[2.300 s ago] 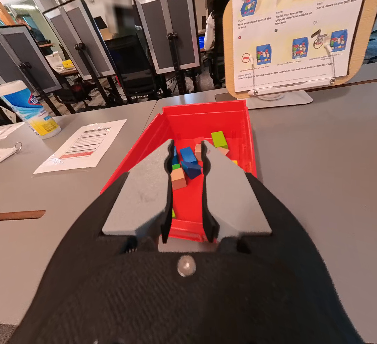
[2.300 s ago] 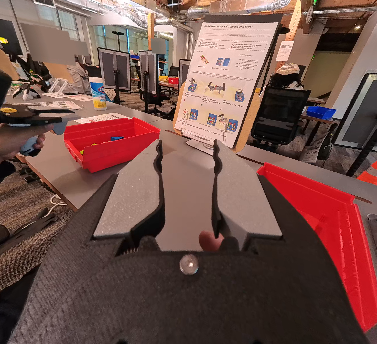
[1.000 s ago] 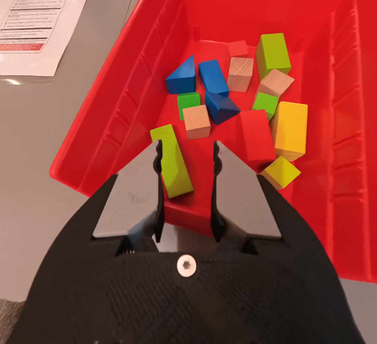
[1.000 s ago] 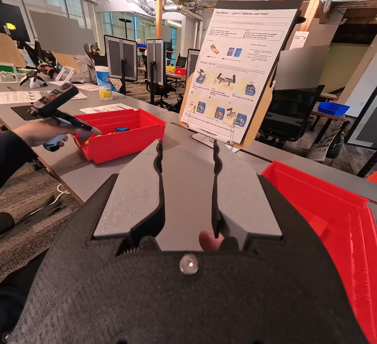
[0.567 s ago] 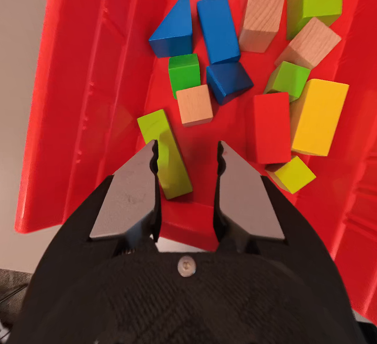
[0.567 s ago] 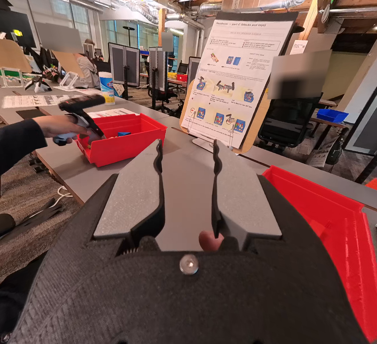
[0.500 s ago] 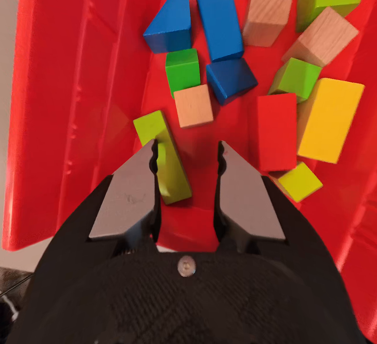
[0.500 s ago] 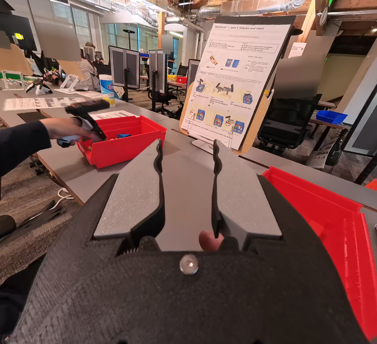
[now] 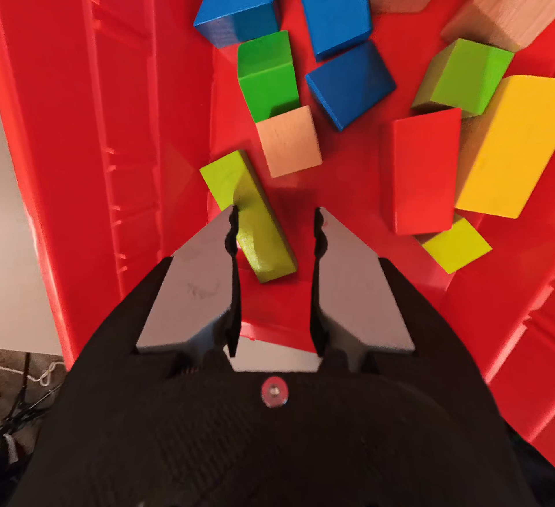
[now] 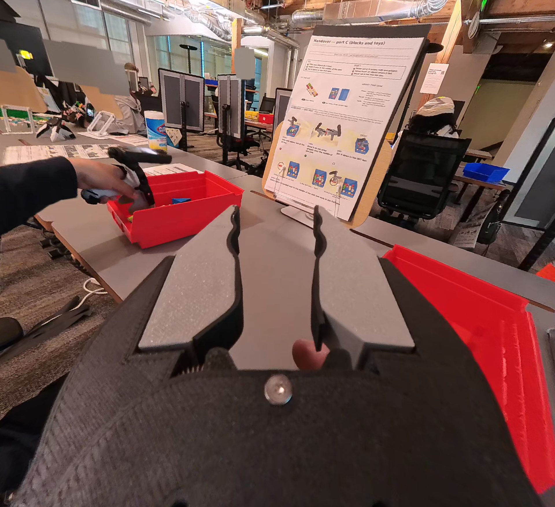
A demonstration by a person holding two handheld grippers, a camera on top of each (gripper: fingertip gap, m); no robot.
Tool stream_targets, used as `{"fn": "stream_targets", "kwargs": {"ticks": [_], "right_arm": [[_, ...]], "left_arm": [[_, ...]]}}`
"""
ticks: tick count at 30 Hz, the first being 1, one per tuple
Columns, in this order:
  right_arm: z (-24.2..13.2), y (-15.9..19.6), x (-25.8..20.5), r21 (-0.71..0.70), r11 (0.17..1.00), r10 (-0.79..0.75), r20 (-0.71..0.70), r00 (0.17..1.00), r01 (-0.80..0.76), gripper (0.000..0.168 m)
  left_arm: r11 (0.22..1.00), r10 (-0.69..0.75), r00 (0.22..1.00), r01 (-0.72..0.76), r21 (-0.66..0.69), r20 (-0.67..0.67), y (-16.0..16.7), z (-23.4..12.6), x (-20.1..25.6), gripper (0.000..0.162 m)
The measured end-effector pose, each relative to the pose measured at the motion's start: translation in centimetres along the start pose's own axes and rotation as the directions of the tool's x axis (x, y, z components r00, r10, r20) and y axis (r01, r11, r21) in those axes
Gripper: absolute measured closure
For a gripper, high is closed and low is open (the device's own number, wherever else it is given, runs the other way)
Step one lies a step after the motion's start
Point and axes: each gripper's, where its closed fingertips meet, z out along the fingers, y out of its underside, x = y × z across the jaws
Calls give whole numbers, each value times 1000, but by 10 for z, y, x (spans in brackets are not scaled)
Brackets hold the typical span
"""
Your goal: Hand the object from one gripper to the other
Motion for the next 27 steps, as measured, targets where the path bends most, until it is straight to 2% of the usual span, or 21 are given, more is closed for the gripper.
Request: {"fn": "stream_targets", "kwargs": {"ticks": [2, 4, 7, 11, 13, 17, 23, 27], "right_arm": [[1, 1, -2, -6, 1000, -7, 1, 1000, 7, 121], [1, 1, -3, -5, 1000, -9, 3, 1000, 9, 121], [0, 0, -3, -3, 1000, -11, 0, 1000, 11, 121], [0, 0, -2, 0, 1000, -3, 0, 1000, 3, 121], [1, 1, -2, -5, 1000, -5, 1, 1000, 5, 121], [0, 0, -4, -6, 1000, -14, 3, 1000, 14, 121], [-6, -5, 0, 16, 1000, -3, -2, 1000, 3, 122], [-7, -4, 1, 13, 1000, 0, -4, 1000, 0, 122]], "left_arm": [[1000, -5, 1000, 5, -7, 7, 2, -1, -4, 117], [999, -9, 994, 14, -41, 110, 6, 1, -23, 122], [997, -30, 998, 34, -65, 57, 12, 6, -22, 111], [998, -39, 999, 40, -52, 18, 10, 9, -18, 110], [999, -9, 1000, 9, -42, -4, 9, 9, -13, 116], [996, 83, 995, -81, 41, -49, 3, 11, -8, 127], [988, 111, 992, -104, 111, -63, -2, 11, -7, 128], [957, 178, 983, -186, 222, 54, -11, 6, -12, 129]]}}
